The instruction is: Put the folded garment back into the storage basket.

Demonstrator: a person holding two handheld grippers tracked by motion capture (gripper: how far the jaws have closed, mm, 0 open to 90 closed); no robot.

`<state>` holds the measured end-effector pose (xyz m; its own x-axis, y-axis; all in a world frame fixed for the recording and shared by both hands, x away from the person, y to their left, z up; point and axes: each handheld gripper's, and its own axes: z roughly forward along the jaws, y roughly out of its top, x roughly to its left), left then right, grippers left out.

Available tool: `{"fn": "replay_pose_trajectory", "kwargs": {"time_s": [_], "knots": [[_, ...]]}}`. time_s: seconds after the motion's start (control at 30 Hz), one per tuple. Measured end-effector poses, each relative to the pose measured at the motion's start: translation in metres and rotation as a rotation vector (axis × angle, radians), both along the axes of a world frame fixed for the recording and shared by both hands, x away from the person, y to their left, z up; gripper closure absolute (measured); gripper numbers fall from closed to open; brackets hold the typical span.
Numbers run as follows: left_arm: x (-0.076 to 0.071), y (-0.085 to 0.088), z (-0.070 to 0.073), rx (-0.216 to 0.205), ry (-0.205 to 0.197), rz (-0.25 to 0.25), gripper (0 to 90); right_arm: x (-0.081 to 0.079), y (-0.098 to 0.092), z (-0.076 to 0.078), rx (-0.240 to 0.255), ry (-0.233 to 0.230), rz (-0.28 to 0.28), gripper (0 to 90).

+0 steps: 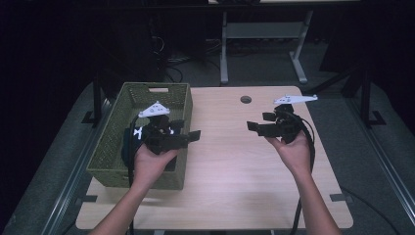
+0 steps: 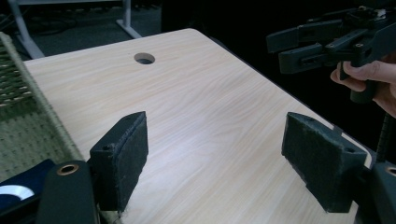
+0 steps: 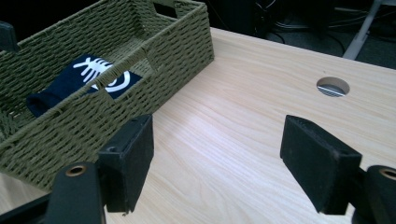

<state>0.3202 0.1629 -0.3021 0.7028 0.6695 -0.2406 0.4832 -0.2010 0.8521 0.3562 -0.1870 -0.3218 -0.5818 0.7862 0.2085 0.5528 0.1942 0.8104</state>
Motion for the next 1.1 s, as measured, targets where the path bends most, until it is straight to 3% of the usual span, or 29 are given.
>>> {"fn": "replay_pose_trajectory", "kwargs": {"time_s": [1.1], "knots": [[-0.009,-0.054,-0.017,0.02,0.023,-0.095,20.9,-0.023,-0.06,-0.032,-0.035,0.03,-0.105,23.9]]}}
